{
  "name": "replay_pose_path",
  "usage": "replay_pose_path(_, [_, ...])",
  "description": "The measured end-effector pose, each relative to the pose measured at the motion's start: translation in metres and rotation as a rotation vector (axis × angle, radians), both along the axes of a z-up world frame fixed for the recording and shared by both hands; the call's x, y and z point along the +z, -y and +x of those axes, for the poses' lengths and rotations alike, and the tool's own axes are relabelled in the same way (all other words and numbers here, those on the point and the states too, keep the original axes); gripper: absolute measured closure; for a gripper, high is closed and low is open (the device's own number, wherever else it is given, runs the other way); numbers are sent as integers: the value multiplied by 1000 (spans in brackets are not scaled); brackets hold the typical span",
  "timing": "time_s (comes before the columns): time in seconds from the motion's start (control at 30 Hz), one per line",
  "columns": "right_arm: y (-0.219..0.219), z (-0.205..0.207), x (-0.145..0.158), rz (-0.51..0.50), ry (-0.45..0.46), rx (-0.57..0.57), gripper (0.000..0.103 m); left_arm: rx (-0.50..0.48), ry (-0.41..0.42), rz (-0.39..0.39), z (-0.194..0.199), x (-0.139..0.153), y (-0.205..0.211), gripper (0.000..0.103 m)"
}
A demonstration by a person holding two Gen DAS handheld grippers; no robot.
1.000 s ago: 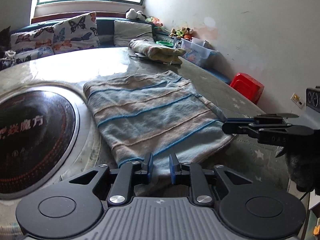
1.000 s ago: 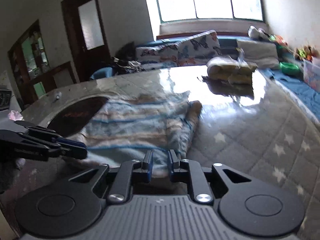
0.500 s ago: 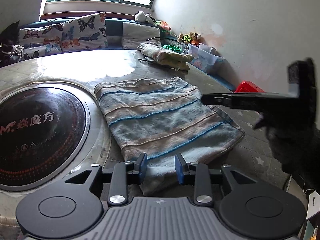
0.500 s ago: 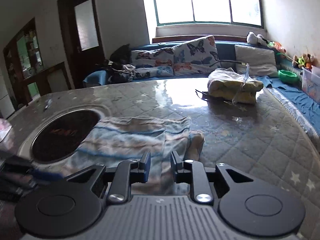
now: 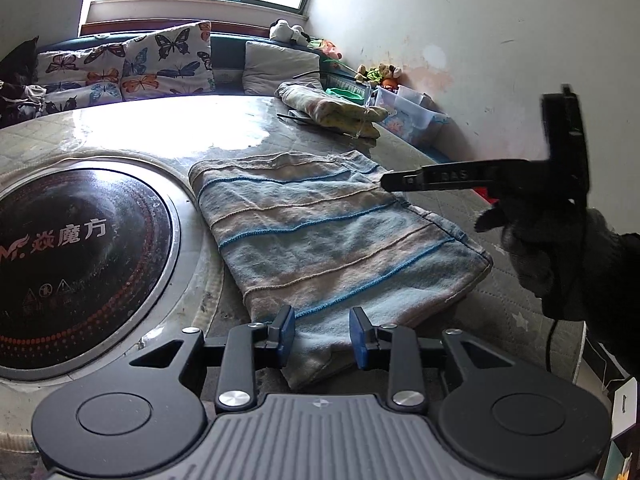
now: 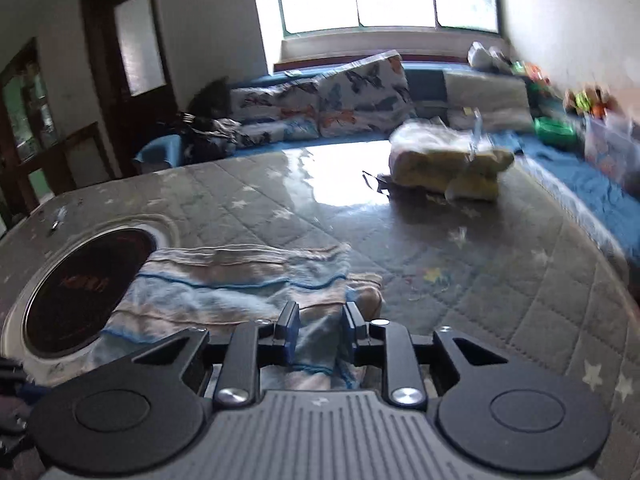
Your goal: Fold clothes
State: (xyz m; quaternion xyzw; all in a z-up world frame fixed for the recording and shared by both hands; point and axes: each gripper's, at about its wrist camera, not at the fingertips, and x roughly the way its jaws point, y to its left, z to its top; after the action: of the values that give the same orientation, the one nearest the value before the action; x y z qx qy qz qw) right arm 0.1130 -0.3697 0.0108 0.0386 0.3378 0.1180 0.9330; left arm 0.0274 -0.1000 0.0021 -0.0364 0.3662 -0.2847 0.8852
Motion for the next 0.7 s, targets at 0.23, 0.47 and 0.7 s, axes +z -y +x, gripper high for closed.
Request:
replay_pose_path(0.23, [5, 16, -17, 55, -38, -21, 75, -5, -2, 4, -1, 0, 0, 70])
replay_pose_path(0.47, [-1, 4, 10, 23, 56, -31, 75, -3, -3, 4, -1, 0, 1, 70])
replay_pose_path(0.7, [0, 0, 3, 35, 22, -55, 75, 1, 10, 18, 2, 9, 2, 70])
